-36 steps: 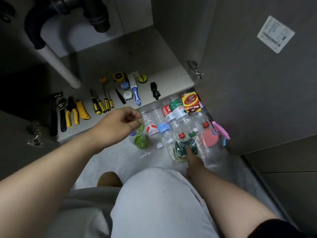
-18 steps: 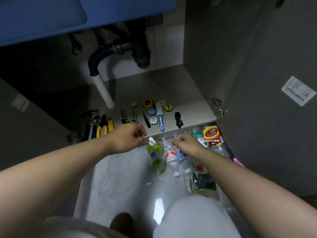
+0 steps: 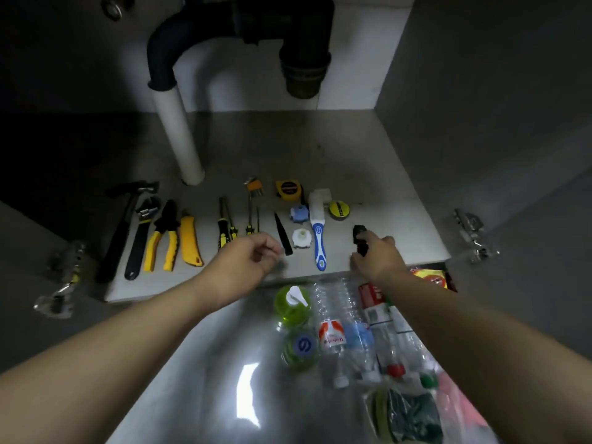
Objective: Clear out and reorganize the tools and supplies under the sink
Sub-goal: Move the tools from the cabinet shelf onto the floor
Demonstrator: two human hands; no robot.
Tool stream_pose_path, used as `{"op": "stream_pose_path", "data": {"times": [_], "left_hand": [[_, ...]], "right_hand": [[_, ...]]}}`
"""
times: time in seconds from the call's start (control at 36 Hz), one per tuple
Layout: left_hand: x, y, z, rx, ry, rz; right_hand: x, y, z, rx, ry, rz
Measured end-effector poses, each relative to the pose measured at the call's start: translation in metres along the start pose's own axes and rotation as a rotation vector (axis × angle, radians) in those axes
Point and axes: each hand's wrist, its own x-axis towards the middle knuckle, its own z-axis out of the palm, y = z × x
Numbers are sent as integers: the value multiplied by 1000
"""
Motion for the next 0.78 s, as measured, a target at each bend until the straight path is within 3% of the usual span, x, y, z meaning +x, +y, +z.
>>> {"op": "stream_pose_path", "data": {"times": [0.14,0.25,0.33,0.42,0.56,0.61,0.69,0.78], "left_hand": [[18,-8,15,-186,59,43],[24,-13,26,-298,66,71],[29,-17,35,-453,80,24],[30,-16,43,-711,58,-38],[20,-24,40,-798,223,-52],[16,-31,32,-827,268,-73],[10,-43,23,-859,302,-85],[3,-56,22,-875,323,-81]], "right_hand": [[11,1,19,85,146,-41],[0,-15,22,480,210,-89],[-15,-36,18,800,40,-204],[-26,-49,14,898,-220,-334],[-21,-63,1,777,-371,-451],[-3,-63,-5,654,-261,-395],[33,-56,-14,259,-45,-368],[63,-51,-15,-114,-47,-314]]}}
